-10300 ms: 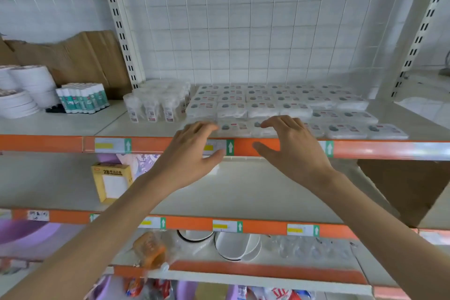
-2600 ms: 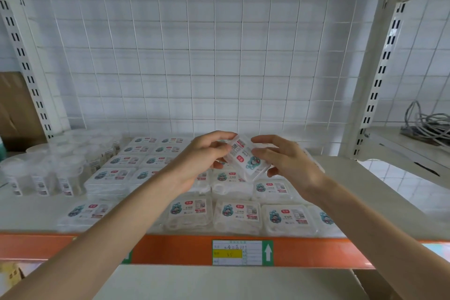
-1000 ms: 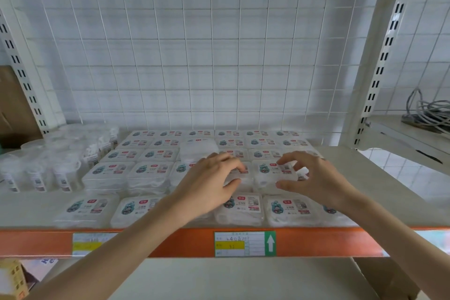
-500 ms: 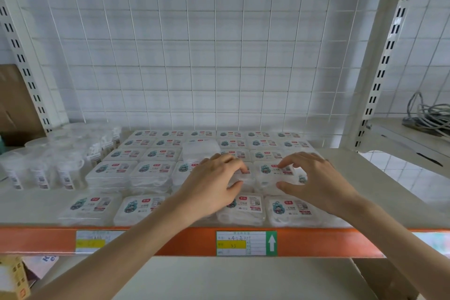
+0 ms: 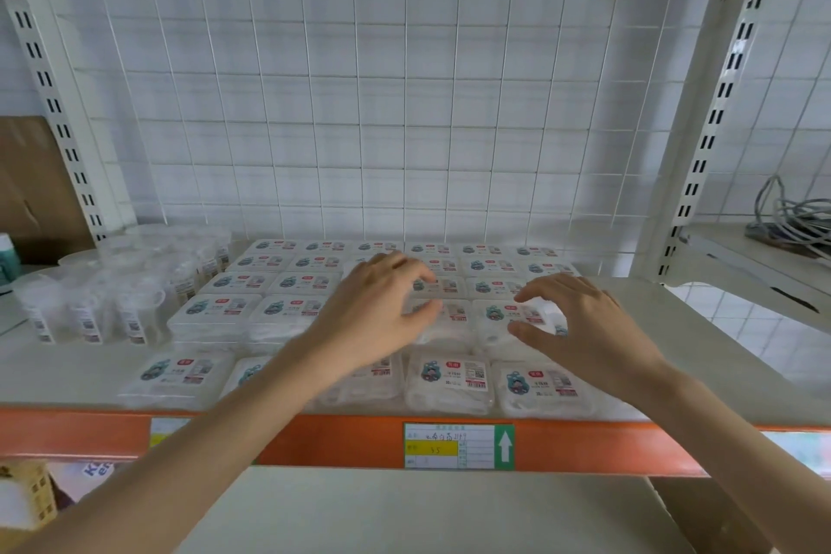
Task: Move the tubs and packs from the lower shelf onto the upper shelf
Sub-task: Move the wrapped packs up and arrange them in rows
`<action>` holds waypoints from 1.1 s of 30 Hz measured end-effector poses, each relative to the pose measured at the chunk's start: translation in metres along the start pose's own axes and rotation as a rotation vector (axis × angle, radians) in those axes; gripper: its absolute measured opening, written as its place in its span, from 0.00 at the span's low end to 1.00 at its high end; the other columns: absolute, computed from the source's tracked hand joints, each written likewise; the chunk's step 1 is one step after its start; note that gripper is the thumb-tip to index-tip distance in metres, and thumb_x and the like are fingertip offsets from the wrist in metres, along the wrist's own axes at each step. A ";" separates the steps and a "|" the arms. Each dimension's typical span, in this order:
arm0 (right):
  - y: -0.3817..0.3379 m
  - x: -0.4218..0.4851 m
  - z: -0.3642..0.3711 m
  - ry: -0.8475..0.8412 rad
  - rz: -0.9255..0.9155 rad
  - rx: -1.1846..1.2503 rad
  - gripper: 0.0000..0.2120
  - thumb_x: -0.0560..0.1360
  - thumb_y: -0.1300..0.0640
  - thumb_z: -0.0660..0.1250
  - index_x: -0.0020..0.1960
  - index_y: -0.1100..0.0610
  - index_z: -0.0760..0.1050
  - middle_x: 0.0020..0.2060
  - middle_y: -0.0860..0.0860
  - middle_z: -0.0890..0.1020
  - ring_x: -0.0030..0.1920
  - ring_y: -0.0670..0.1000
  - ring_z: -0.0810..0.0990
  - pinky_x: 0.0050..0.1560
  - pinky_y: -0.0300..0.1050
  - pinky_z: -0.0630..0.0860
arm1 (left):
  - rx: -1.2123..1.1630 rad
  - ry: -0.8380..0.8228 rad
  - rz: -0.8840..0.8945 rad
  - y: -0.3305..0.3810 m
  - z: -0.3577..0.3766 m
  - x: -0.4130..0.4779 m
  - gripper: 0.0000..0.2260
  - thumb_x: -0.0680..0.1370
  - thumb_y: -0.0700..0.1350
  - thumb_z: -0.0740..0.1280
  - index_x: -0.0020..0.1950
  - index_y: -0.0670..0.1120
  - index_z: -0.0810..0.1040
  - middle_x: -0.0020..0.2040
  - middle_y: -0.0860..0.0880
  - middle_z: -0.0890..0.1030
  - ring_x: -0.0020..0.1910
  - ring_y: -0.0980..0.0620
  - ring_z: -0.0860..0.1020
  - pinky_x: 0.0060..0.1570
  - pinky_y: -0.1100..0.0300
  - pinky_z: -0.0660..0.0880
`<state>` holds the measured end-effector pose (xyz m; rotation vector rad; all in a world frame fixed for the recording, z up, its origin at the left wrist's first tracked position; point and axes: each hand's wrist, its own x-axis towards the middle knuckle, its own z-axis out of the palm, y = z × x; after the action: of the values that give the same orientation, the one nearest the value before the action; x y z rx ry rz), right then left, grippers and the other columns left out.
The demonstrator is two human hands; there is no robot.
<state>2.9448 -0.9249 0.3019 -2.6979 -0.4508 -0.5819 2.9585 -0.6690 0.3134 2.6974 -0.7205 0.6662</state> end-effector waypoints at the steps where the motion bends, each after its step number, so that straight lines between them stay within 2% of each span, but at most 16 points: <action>1: -0.002 0.001 0.000 0.004 -0.009 0.011 0.17 0.75 0.40 0.66 0.61 0.44 0.75 0.62 0.40 0.76 0.66 0.44 0.71 0.69 0.46 0.64 | 0.017 -0.001 -0.034 -0.007 -0.007 0.003 0.21 0.80 0.56 0.62 0.71 0.49 0.71 0.70 0.53 0.72 0.68 0.55 0.70 0.69 0.61 0.61; 3: -0.008 0.004 0.001 0.003 -0.031 0.024 0.16 0.75 0.40 0.66 0.61 0.44 0.75 0.61 0.40 0.76 0.65 0.44 0.71 0.68 0.47 0.67 | 0.051 -0.042 -0.126 -0.022 -0.018 0.007 0.23 0.80 0.56 0.63 0.73 0.49 0.68 0.72 0.52 0.70 0.70 0.52 0.68 0.70 0.56 0.63; 7: -0.026 0.013 0.006 0.000 -0.060 0.028 0.17 0.76 0.43 0.67 0.63 0.45 0.75 0.63 0.42 0.75 0.67 0.46 0.70 0.67 0.45 0.65 | 0.004 -0.225 -0.307 -0.046 -0.022 0.014 0.31 0.79 0.61 0.63 0.78 0.49 0.60 0.76 0.49 0.64 0.74 0.48 0.63 0.72 0.50 0.62; 11: -0.041 0.021 0.014 -0.023 -0.093 0.036 0.17 0.77 0.41 0.65 0.63 0.46 0.74 0.64 0.43 0.75 0.65 0.46 0.70 0.65 0.45 0.67 | -0.164 -0.269 -0.387 -0.055 -0.014 0.015 0.32 0.77 0.61 0.66 0.77 0.49 0.62 0.75 0.48 0.66 0.72 0.48 0.67 0.68 0.52 0.66; 15: -0.047 0.024 0.018 -0.018 -0.112 0.052 0.17 0.77 0.42 0.65 0.64 0.46 0.74 0.63 0.43 0.76 0.62 0.45 0.73 0.63 0.43 0.68 | -0.220 -0.161 -0.348 -0.056 -0.013 0.010 0.31 0.73 0.58 0.72 0.73 0.51 0.67 0.69 0.51 0.72 0.66 0.52 0.70 0.63 0.57 0.67; 18: -0.047 0.028 0.017 0.029 -0.061 0.227 0.18 0.76 0.43 0.67 0.64 0.47 0.74 0.59 0.41 0.78 0.57 0.41 0.76 0.54 0.35 0.70 | -0.269 -0.045 -0.283 -0.050 -0.016 0.008 0.31 0.70 0.59 0.76 0.69 0.54 0.70 0.62 0.57 0.74 0.62 0.57 0.71 0.62 0.57 0.69; 19: -0.047 0.028 0.016 0.051 -0.027 0.317 0.18 0.75 0.43 0.68 0.63 0.48 0.74 0.57 0.41 0.78 0.55 0.40 0.76 0.52 0.33 0.71 | -0.293 -0.008 -0.246 -0.045 -0.017 0.007 0.31 0.69 0.58 0.76 0.69 0.54 0.70 0.61 0.58 0.74 0.60 0.59 0.72 0.60 0.60 0.69; 22: -0.047 0.031 0.011 0.058 0.070 0.539 0.19 0.75 0.43 0.68 0.62 0.50 0.75 0.53 0.41 0.80 0.52 0.38 0.78 0.50 0.36 0.77 | -0.360 0.075 -0.124 -0.027 -0.016 0.006 0.30 0.68 0.57 0.77 0.68 0.54 0.72 0.60 0.60 0.75 0.56 0.69 0.71 0.53 0.73 0.66; 24: -0.048 0.030 0.006 0.030 0.118 0.633 0.18 0.76 0.44 0.68 0.63 0.50 0.74 0.52 0.42 0.81 0.51 0.39 0.79 0.44 0.32 0.77 | -0.369 0.102 -0.061 -0.017 -0.014 0.004 0.29 0.69 0.58 0.76 0.67 0.54 0.72 0.60 0.61 0.75 0.57 0.70 0.71 0.53 0.75 0.66; 27: -0.047 0.029 0.001 -0.025 0.212 0.783 0.18 0.77 0.44 0.66 0.63 0.50 0.73 0.49 0.45 0.84 0.45 0.41 0.82 0.42 0.36 0.76 | -0.351 0.112 0.000 -0.007 -0.008 0.002 0.29 0.69 0.61 0.74 0.67 0.55 0.72 0.61 0.59 0.75 0.59 0.65 0.72 0.56 0.72 0.67; 29: -0.045 0.028 -0.001 -0.048 0.269 0.920 0.17 0.78 0.47 0.66 0.63 0.52 0.73 0.46 0.47 0.85 0.41 0.43 0.83 0.42 0.39 0.77 | -0.358 0.104 0.015 -0.003 -0.005 0.001 0.29 0.69 0.61 0.74 0.67 0.55 0.72 0.62 0.59 0.74 0.60 0.63 0.72 0.59 0.69 0.68; 33: -0.037 0.023 -0.003 -0.036 0.290 1.018 0.15 0.78 0.53 0.69 0.63 0.53 0.74 0.45 0.49 0.86 0.41 0.45 0.83 0.44 0.39 0.77 | -0.393 0.098 0.016 0.003 0.000 0.001 0.29 0.69 0.57 0.76 0.68 0.55 0.71 0.63 0.60 0.72 0.63 0.65 0.70 0.63 0.66 0.68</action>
<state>2.9503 -0.8875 0.3245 -1.7421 -0.2474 -0.1371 2.9580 -0.6719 0.3139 2.2878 -0.7583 0.5854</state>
